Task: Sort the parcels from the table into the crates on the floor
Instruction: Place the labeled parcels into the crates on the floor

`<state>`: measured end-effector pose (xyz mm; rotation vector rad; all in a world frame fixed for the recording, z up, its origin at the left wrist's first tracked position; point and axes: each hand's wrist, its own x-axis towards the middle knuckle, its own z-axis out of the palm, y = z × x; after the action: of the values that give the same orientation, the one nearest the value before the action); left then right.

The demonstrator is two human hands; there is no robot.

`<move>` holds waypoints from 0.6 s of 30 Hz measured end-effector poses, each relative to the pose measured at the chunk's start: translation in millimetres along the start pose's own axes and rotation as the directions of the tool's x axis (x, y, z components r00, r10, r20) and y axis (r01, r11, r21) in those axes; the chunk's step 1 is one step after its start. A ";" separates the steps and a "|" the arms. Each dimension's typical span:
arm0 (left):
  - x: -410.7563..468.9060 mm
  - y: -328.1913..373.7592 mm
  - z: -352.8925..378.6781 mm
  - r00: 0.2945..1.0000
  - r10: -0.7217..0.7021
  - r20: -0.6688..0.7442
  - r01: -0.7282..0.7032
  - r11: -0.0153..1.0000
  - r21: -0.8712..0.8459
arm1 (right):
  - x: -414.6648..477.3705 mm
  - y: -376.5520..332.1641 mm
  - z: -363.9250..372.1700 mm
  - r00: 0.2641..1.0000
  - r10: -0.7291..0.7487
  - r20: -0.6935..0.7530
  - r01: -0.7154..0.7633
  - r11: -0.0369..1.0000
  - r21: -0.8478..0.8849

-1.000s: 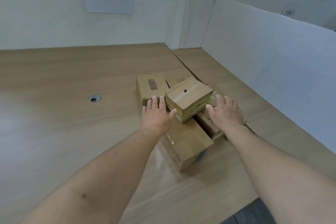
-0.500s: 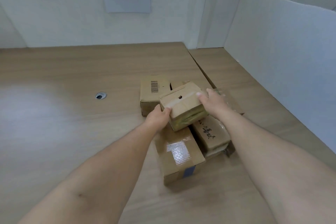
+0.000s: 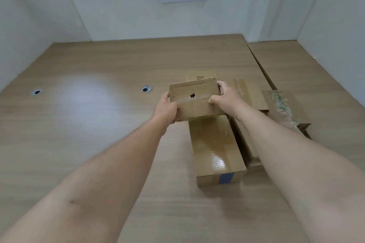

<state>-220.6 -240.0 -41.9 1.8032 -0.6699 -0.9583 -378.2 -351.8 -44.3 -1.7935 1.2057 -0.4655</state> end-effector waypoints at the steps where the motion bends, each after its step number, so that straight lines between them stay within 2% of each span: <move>1: -2.1 -2.6 -7.6 1.000 -0.002 -0.022 0.002 1.000 -0.013 | -0.4 -4.1 7.0 1.000 0.002 0.017 -0.002 1.000 0.001; 6: -17.6 -19.5 -53.6 0.994 -0.055 -0.093 0.047 0.995 -0.089 | -7.8 -27.4 47.7 0.994 -0.052 0.099 0.057 0.997 -0.043; 9: -26.0 -34.1 -88.2 0.983 -0.101 -0.152 0.091 0.993 -0.074 | -16.0 -43.6 78.0 0.986 -0.091 0.136 0.100 0.993 -0.062; 13: -43.3 -57.9 -138.8 0.973 -0.191 -0.128 0.180 0.979 -0.096 | -33.0 -67.2 128.8 0.984 -0.059 0.171 0.088 0.982 -0.165; 18: -70.1 -98.5 -203.1 0.918 -0.290 -0.270 0.240 0.950 -0.202 | -58.7 -96.6 202.9 0.981 -0.063 0.182 0.100 0.974 -0.201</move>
<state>-85.0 -47.4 -61.5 1.8671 -0.1533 -0.8642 -208.8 -193.8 -60.8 -2.0244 1.0943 -0.2277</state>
